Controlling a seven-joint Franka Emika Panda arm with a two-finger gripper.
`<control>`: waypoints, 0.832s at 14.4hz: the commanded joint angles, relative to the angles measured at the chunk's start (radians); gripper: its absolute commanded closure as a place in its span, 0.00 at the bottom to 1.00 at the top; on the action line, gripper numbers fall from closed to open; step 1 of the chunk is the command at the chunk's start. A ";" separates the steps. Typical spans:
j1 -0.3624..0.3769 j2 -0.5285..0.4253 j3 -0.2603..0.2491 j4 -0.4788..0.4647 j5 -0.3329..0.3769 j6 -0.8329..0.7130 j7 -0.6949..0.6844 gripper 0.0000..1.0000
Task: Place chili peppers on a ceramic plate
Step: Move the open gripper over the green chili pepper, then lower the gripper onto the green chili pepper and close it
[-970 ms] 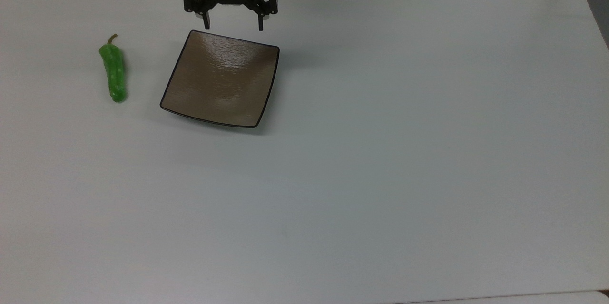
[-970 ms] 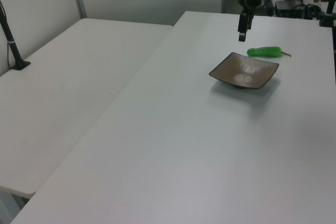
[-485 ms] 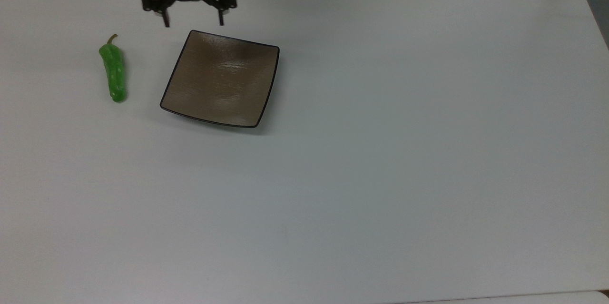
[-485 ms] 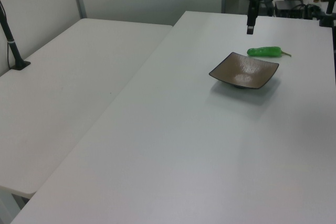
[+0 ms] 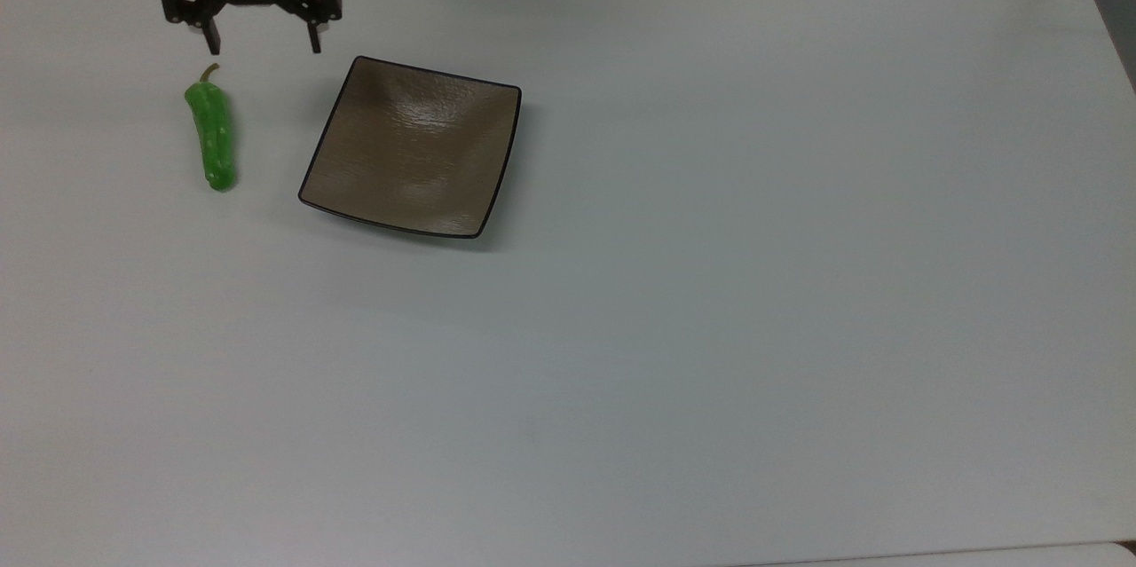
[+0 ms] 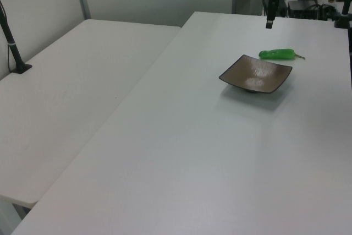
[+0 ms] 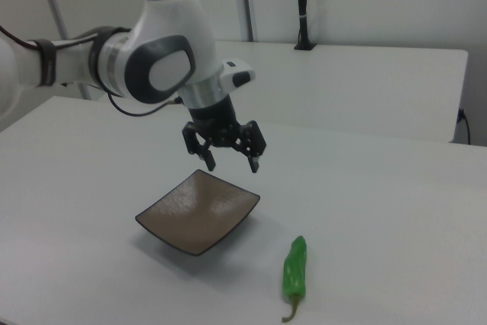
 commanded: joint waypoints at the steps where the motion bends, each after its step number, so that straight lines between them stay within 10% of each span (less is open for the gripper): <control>1: -0.017 0.064 -0.027 -0.030 -0.016 0.098 -0.088 0.00; 12: -0.145 0.226 -0.027 -0.044 -0.016 0.185 -0.352 0.00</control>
